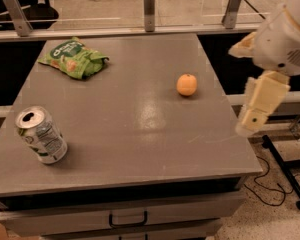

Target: Move 7up can near orange

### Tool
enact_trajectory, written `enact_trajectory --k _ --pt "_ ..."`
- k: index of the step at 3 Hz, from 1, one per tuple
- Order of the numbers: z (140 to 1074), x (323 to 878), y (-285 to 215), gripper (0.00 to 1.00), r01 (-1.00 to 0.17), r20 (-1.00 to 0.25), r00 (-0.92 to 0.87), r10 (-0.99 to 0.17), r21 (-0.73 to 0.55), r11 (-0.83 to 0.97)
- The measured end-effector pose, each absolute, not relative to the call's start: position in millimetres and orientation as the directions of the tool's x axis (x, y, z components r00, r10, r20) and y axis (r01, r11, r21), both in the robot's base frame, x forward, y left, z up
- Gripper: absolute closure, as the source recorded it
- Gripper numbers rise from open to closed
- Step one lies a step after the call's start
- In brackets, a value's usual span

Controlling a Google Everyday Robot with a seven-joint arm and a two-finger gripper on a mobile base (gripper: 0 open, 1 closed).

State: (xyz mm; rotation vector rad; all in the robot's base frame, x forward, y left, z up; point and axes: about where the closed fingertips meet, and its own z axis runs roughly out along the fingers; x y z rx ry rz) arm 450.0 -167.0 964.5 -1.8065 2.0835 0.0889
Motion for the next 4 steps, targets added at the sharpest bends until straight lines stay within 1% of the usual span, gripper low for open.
enact_trajectory --k 1,2,3,4 --pt "960.2 451.6 -83.9 0.0 -0.986 -0.47 0.064 -0.88 -0.165 0.016" --pt "972.8 420.7 21.1 0.0 -0.975 -0.625 0.223 -0.748 -0.138 -0.175" --pt "972.9 420.7 21.0 0.0 -0.975 -0.624 0.223 -0.749 -0.138 -0.175" --pt "963.6 420.8 36.1 0.0 -0.972 -0.659 0.233 -0.715 -0.143 -0.184"
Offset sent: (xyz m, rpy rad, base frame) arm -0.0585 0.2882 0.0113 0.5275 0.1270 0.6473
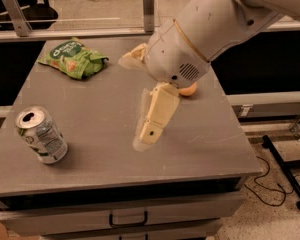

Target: Move 7up can near orange

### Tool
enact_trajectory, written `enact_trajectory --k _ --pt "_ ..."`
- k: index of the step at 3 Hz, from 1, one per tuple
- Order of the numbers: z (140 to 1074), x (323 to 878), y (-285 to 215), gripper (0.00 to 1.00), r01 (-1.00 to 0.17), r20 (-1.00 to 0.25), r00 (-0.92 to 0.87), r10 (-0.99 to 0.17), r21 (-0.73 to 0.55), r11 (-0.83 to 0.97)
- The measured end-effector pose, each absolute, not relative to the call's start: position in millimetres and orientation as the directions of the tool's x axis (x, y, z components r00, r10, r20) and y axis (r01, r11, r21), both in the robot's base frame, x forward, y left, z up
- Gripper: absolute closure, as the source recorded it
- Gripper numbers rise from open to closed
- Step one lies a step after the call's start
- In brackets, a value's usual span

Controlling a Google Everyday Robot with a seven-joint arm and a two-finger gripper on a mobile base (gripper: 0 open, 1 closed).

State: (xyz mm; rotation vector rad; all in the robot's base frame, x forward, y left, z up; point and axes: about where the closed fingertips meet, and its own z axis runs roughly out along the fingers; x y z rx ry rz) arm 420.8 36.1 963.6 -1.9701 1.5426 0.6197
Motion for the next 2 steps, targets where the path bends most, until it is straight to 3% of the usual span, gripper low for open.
enact_trajectory --k 2 --pt "917.0 427.4 108.4 0.0 -0.968 -0.78 0.231 -0.582 -0.126 -0.216"
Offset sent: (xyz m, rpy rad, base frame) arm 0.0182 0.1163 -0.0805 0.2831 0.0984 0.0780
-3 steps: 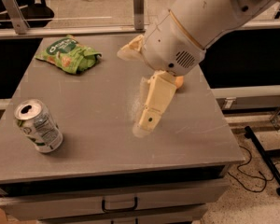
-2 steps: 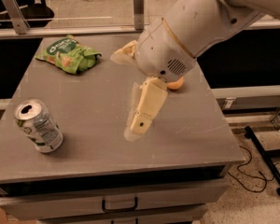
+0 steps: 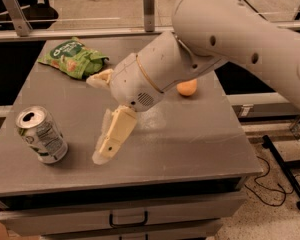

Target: Move 7up can near orange

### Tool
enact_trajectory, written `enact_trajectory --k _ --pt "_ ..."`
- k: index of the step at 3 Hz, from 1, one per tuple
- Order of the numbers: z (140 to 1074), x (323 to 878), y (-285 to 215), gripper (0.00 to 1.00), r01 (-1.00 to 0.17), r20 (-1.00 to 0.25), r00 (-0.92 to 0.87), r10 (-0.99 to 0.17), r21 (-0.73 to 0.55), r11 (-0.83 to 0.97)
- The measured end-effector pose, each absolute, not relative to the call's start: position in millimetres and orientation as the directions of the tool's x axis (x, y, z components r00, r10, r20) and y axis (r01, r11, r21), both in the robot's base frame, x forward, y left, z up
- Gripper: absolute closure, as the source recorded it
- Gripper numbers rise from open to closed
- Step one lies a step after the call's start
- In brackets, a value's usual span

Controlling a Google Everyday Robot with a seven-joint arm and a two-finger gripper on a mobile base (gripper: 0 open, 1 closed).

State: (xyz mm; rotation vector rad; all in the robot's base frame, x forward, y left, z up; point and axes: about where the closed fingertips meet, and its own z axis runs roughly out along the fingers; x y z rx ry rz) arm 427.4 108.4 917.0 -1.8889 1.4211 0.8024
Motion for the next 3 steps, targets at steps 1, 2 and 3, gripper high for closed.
enact_trajectory --k 1,2,3 --pt "897.8 431.0 149.4 0.0 -0.966 -0.835 0.222 -0.504 -0.119 -0.229" --pt "891.8 433.2 184.1 0.0 -0.964 -0.876 0.214 -0.432 -0.118 -0.237" --pt "884.2 431.1 211.6 0.18 -0.966 -0.908 0.185 -0.376 -0.098 -0.239"
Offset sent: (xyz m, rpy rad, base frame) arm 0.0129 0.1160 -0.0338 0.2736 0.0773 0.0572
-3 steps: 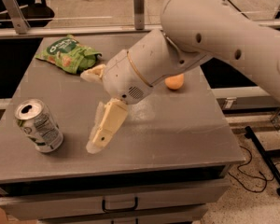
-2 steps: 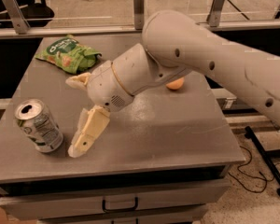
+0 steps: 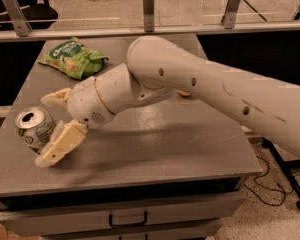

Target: Move 7up can near orange

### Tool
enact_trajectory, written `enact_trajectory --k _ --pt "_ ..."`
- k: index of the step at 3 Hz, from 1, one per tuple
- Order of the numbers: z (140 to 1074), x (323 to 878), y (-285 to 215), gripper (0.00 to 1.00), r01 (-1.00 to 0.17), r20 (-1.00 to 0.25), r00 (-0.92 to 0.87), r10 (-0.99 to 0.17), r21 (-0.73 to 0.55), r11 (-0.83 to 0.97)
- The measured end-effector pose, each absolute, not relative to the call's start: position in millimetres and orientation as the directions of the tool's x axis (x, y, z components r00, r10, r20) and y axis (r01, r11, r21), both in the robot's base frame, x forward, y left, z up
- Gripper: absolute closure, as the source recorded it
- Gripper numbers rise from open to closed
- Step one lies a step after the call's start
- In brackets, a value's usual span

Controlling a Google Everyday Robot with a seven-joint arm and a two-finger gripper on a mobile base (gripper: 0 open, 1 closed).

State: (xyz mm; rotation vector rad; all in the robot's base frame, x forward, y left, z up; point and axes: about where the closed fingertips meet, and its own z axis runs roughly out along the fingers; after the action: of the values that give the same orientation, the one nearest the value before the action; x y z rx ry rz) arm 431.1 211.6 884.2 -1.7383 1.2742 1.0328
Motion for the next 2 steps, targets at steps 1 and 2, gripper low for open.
enact_trajectory --k 1,2 --pt "878.6 432.6 220.2 0.41 -0.971 -0.923 0.16 -0.351 -0.084 -0.222" --pt "885.9 443.4 208.7 0.64 -0.977 -0.926 0.161 -0.341 -0.101 -0.187"
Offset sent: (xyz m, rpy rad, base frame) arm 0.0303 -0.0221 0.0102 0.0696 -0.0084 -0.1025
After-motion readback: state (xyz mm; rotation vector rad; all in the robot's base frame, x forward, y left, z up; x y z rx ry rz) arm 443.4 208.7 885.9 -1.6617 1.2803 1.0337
